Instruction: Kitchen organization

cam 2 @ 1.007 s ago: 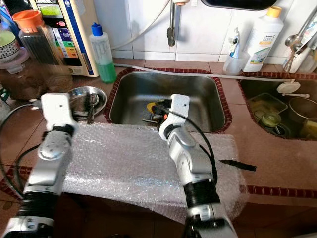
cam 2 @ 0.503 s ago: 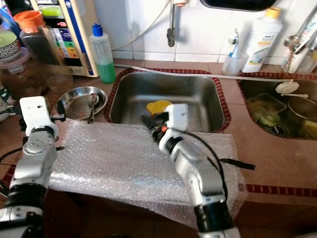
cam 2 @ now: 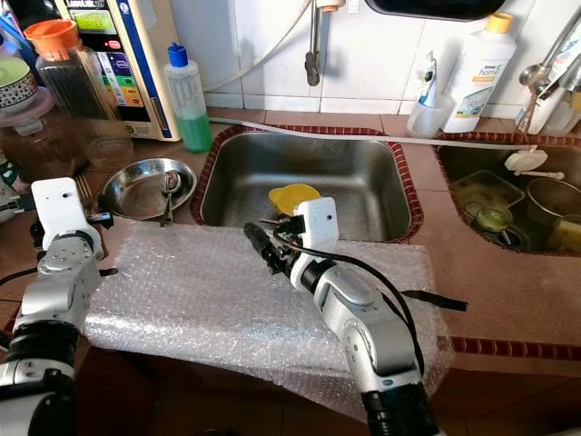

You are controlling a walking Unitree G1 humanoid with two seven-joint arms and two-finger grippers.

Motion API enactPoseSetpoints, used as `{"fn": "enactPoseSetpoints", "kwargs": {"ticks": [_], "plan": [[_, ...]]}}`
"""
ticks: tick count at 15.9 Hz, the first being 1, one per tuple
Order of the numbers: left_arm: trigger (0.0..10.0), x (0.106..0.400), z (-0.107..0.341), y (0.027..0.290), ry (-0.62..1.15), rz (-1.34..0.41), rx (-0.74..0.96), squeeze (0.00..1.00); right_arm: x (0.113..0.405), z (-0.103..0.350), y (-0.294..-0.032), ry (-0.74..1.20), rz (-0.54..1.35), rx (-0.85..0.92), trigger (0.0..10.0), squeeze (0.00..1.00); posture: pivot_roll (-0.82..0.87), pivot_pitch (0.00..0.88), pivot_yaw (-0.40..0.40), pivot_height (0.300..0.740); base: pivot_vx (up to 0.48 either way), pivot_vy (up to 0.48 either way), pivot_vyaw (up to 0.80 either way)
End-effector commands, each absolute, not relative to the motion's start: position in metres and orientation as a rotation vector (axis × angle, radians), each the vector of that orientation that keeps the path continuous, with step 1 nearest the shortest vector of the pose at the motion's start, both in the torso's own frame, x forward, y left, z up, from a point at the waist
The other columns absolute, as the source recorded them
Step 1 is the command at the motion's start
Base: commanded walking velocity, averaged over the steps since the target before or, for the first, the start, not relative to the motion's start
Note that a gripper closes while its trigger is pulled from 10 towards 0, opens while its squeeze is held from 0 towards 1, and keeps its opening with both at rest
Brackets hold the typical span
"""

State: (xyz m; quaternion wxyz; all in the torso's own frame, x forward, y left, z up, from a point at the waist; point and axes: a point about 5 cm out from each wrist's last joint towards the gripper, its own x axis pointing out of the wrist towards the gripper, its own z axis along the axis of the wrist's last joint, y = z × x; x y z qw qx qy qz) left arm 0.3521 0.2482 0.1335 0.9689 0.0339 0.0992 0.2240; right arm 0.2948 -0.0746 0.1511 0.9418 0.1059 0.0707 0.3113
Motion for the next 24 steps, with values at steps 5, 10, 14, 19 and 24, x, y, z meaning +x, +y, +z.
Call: {"fn": "enactPoseSetpoints", "kwargs": {"ticks": [5,10,14,19,24], "plan": [[10.0,0.355,0.122,0.255,0.315,0.432,0.010,0.00,0.281,0.160,-0.067,0.127,0.743,0.173,10.0,0.37,-0.02,0.058,0.064,0.740,0.000,0.000,0.00],[10.0,0.354,0.127,0.261,0.302,0.478,0.052,0.00,0.276,0.159,-0.067,0.130,0.777,0.164,10.0,0.11,-0.01,0.058,0.065,0.740,0.000,0.000,0.00],[10.0,0.354,0.131,0.268,0.287,0.504,0.074,0.00,0.278,0.158,-0.067,0.134,0.778,0.159,10.0,0.10,0.00,0.053,0.063,0.740,0.000,0.000,0.00],[10.0,0.353,0.140,0.272,0.240,0.508,0.128,0.00,0.281,0.158,-0.068,0.133,0.768,0.153,10.0,0.08,0.00,0.049,0.061,0.740,0.000,0.000,0.00],[10.0,0.351,0.152,0.272,0.144,0.501,0.121,0.00,0.283,0.159,-0.069,0.116,0.736,0.151,10.0,0.00,0.00,0.050,0.061,0.740,0.000,0.000,0.00]]}}
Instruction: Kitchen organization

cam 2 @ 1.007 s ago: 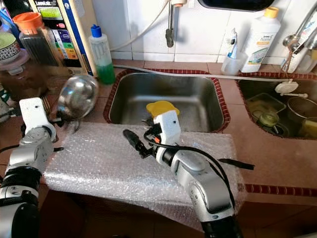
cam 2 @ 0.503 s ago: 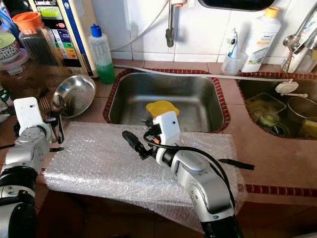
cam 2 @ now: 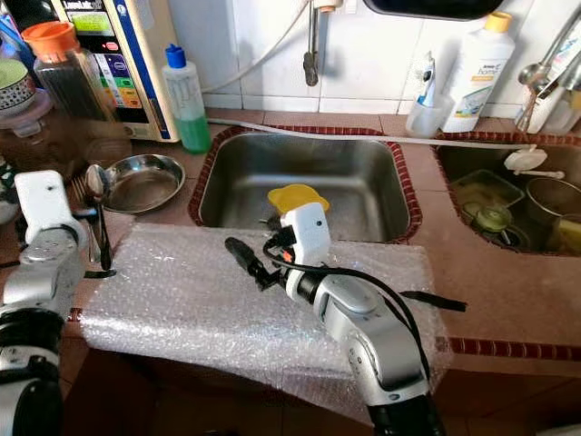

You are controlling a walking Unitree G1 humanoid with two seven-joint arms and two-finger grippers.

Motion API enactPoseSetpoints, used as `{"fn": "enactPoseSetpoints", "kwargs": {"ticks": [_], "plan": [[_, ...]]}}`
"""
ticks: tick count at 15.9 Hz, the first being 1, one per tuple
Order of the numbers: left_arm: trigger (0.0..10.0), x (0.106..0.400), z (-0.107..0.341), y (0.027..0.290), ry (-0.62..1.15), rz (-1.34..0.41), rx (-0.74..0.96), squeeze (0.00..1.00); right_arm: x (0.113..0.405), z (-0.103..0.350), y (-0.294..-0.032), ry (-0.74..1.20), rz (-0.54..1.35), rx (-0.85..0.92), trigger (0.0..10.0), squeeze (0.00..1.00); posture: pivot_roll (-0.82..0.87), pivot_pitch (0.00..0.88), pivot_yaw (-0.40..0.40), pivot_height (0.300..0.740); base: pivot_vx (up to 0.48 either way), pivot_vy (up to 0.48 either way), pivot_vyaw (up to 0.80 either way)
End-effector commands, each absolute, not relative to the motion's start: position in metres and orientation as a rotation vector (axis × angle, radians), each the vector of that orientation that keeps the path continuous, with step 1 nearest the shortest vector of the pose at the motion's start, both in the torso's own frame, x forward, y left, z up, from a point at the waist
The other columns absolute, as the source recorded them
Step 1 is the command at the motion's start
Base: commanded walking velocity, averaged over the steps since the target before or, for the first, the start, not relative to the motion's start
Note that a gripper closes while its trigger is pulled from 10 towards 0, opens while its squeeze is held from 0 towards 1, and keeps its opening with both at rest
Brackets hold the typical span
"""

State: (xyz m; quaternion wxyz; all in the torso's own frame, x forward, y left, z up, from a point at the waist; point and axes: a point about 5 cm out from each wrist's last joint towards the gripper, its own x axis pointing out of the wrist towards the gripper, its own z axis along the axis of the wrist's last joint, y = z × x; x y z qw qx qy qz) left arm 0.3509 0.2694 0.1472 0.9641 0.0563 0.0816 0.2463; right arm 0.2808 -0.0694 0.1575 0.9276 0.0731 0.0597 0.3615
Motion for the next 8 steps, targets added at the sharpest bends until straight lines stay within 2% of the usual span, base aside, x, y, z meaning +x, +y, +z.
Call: {"fn": "enactPoseSetpoints", "kwargs": {"ticks": [1,4,6,8], "plan": [[10.0,0.345,0.152,0.272,0.131,0.506,0.123,0.00,0.284,0.159,-0.071,0.110,0.720,0.149,10.0,0.00,0.00,0.050,0.061,0.740,0.000,0.000,0.00],[10.0,0.335,0.146,0.277,0.137,0.541,0.123,0.00,0.283,0.160,-0.071,0.108,0.714,0.147,10.0,0.00,0.01,0.054,0.063,0.740,0.000,0.000,0.00],[10.0,0.322,0.129,0.287,0.201,0.605,0.090,0.00,0.283,0.159,-0.070,0.108,0.719,0.148,10.0,0.00,0.02,0.056,0.056,0.740,0.000,0.000,0.00],[10.0,0.320,0.118,0.285,0.257,0.591,0.076,0.00,0.283,0.159,-0.068,0.107,0.730,0.144,10.0,0.00,0.02,0.056,0.053,0.740,0.000,0.000,0.00]]}}
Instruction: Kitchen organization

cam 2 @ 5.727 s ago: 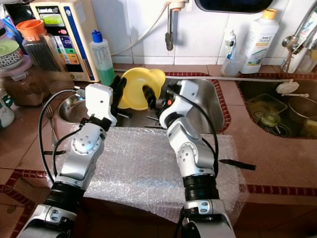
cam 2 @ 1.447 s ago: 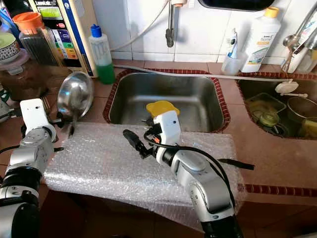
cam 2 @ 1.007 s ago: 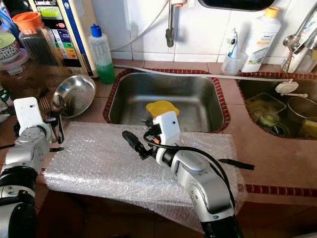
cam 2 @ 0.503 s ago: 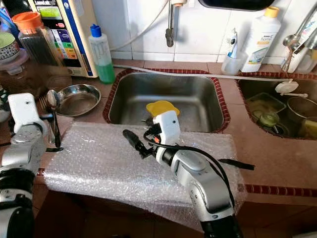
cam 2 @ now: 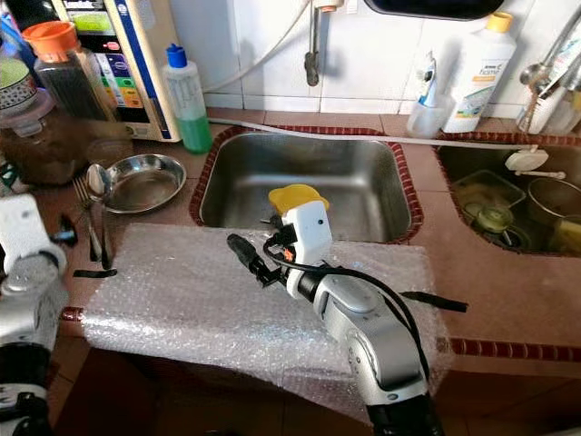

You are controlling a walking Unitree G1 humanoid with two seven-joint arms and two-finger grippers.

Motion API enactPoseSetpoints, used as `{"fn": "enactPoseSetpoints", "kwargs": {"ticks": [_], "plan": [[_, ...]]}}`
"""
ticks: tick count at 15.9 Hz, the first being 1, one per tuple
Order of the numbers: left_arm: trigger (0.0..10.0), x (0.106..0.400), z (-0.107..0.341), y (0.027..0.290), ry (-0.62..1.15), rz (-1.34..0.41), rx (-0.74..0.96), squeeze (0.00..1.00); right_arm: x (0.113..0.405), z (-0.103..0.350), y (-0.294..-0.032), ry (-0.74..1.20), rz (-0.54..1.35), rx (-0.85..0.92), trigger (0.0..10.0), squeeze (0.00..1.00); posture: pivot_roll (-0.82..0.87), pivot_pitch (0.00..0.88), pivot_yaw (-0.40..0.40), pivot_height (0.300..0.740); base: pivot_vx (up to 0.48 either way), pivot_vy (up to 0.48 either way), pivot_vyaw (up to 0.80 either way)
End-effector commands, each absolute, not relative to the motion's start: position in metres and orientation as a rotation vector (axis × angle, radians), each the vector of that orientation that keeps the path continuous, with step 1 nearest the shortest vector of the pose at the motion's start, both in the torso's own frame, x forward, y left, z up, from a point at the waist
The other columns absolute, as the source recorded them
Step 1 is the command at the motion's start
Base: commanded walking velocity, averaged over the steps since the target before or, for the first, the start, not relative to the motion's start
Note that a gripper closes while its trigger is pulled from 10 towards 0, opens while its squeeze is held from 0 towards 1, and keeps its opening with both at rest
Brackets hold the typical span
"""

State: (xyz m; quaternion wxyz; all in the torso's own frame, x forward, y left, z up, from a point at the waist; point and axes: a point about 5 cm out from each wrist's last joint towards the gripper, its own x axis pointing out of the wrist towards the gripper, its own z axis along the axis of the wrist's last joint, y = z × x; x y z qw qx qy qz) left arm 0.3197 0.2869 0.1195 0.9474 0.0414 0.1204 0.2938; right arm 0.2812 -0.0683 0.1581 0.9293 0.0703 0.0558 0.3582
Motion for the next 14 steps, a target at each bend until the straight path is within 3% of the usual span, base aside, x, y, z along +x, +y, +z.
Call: {"fn": "enactPoseSetpoints", "kwargs": {"ticks": [1,3,7,14], "plan": [[10.0,0.321,0.117,0.284,0.267,0.579,0.076,0.00,0.283,0.159,-0.067,0.106,0.732,0.143,10.0,0.00,0.02,0.056,0.053,0.740,0.000,0.000,0.00],[10.0,0.327,0.117,0.279,0.279,0.550,0.071,0.00,0.281,0.161,-0.065,0.105,0.754,0.144,10.0,0.00,0.01,0.057,0.053,0.740,0.000,0.000,0.00],[10.0,0.339,0.126,0.268,0.251,0.498,0.052,0.00,0.256,0.167,-0.056,0.118,0.984,0.157,10.0,0.00,-0.01,0.059,0.063,0.740,0.000,0.000,0.00],[10.0,0.346,0.118,0.262,0.305,0.451,0.028,0.00,0.249,0.176,-0.058,0.098,1.057,0.166,10.0,0.00,-0.02,0.056,0.060,0.740,0.000,0.000,0.00]]}}
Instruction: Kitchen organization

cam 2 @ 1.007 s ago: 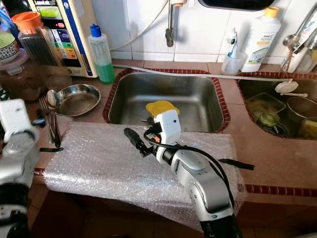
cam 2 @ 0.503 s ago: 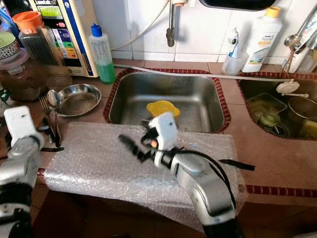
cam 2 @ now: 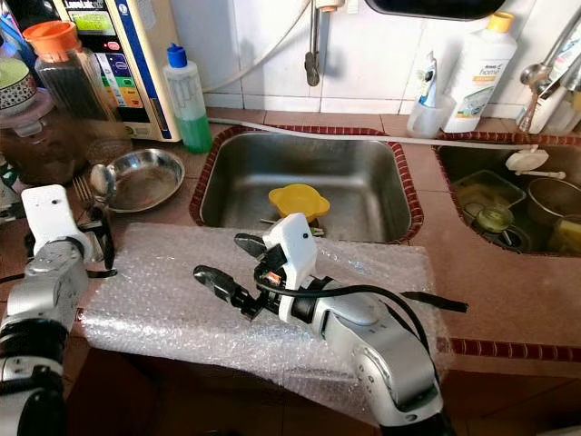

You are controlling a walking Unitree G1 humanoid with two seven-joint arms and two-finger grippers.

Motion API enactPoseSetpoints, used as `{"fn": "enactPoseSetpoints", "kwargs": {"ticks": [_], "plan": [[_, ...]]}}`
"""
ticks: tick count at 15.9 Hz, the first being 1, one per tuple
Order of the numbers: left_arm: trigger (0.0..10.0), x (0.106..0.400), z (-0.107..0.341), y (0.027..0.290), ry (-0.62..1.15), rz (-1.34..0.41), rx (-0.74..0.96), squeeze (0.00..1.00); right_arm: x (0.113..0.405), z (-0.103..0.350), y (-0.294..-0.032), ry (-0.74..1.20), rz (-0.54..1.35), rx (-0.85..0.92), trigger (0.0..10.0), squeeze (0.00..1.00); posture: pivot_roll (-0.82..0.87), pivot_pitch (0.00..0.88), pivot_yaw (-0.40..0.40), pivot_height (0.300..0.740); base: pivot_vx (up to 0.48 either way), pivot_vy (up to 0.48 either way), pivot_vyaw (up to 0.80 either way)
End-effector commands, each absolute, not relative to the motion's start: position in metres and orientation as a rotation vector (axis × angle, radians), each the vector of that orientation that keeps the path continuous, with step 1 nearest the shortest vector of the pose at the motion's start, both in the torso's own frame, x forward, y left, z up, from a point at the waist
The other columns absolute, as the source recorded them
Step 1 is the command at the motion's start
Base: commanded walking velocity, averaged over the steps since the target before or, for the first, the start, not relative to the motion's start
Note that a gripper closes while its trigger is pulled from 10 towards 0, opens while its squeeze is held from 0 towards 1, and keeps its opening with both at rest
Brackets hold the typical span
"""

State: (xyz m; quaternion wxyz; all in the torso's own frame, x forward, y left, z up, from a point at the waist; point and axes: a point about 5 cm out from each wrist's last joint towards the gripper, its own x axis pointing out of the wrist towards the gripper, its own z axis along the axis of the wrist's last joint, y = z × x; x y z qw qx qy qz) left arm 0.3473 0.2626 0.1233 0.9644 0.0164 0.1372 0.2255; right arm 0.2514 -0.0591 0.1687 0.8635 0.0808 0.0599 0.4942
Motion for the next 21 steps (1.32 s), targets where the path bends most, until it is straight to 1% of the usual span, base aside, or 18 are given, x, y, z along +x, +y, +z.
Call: {"fn": "enactPoseSetpoints", "kwargs": {"ticks": [1,2,3,4,5,6,7,8,9,10,11,13,14,15,16,17,21], "plan": [[9.1,0.347,0.115,0.262,0.321,0.447,0.022,0.00,0.250,0.179,-0.058,0.090,1.062,0.164,10.0,0.00,-0.02,0.055,0.058,0.740,0.000,0.000,0.00],[8.0,0.348,0.114,0.263,0.326,0.447,0.012,0.00,0.249,0.181,-0.058,0.084,1.069,0.165,10.0,0.00,-0.02,0.055,0.058,0.740,0.000,0.000,0.00],[3.2,0.350,0.113,0.262,0.331,0.432,0.009,0.00,0.249,0.187,-0.058,0.069,1.088,0.158,10.0,0.00,-0.02,0.054,0.058,0.740,0.000,0.000,0.00],[0.0,0.351,0.113,0.261,0.337,0.428,0.007,0.00,0.249,0.190,-0.058,0.061,1.093,0.155,10.0,0.00,-0.02,0.054,0.058,0.740,0.000,0.000,0.00],[0.0,0.351,0.113,0.261,0.339,0.426,0.007,0.00,0.250,0.191,-0.059,0.058,1.093,0.153,10.0,0.00,-0.02,0.054,0.058,0.740,0.000,0.000,0.00],[1.7,0.352,0.112,0.260,0.338,0.427,0.008,0.00,0.250,0.191,-0.061,0.059,1.087,0.146,10.0,0.00,-0.03,0.051,0.059,0.740,0.000,0.000,0.00],[1.9,0.352,0.113,0.260,0.336,0.429,0.008,0.00,0.250,0.191,-0.062,0.061,1.082,0.142,10.0,0.00,-0.03,0.051,0.059,0.740,0.000,0.000,0.00],[3.1,0.352,0.112,0.261,0.337,0.429,0.010,0.00,0.250,0.191,-0.062,0.063,1.081,0.141,10.0,0.00,-0.03,0.050,0.059,0.740,0.000,0.000,0.00],[4.0,0.352,0.112,0.262,0.339,0.435,0.019,0.00,0.249,0.190,-0.062,0.067,1.080,0.137,10.0,0.00,-0.03,0.050,0.058,0.740,0.000,0.000,0.00],[4.2,0.352,0.112,0.263,0.337,0.436,0.021,0.00,0.250,0.190,-0.062,0.067,1.081,0.135,10.0,0.00,-0.03,0.050,0.058,0.740,0.000,0.000,0.00],[4.9,0.352,0.113,0.264,0.335,0.440,0.027,0.00,0.251,0.190,-0.062,0.067,1.075,0.132,10.0,0.00,-0.03,0.051,0.058,0.740,0.000,0.000,0.00],[5.0,0.352,0.113,0.264,0.335,0.440,0.032,0.00,0.252,0.190,-0.063,0.067,1.071,0.129,10.0,0.00,-0.02,0.050,0.058,0.740,0.000,0.000,0.00],[4.5,0.351,0.112,0.265,0.344,0.438,0.044,0.00,0.253,0.190,-0.063,0.067,1.071,0.129,10.0,0.00,-0.02,0.050,0.058,0.740,0.000,0.000,0.00],[4.5,0.351,0.111,0.266,0.352,0.442,0.050,0.00,0.253,0.190,-0.063,0.067,1.072,0.129,10.0,0.00,-0.02,0.052,0.058,0.740,0.000,0.000,0.00],[0.4,0.350,0.110,0.267,0.357,0.445,0.055,0.00,0.252,0.190,-0.062,0.066,1.076,0.128,10.0,0.00,-0.02,0.052,0.058,0.740,0.000,0.000,0.00],[0.0,0.348,0.108,0.268,0.367,0.448,0.054,0.00,0.252,0.190,-0.062,0.064,1.080,0.128,10.0,0.00,-0.02,0.053,0.060,0.740,0.000,0.000,0.00],[0.0,0.344,0.101,0.273,0.411,0.462,0.023,0.00,0.252,0.190,-0.062,0.064,1.077,0.131,10.0,0.00,-0.02,0.054,0.061,0.740,0.000,0.000,0.00]]}}
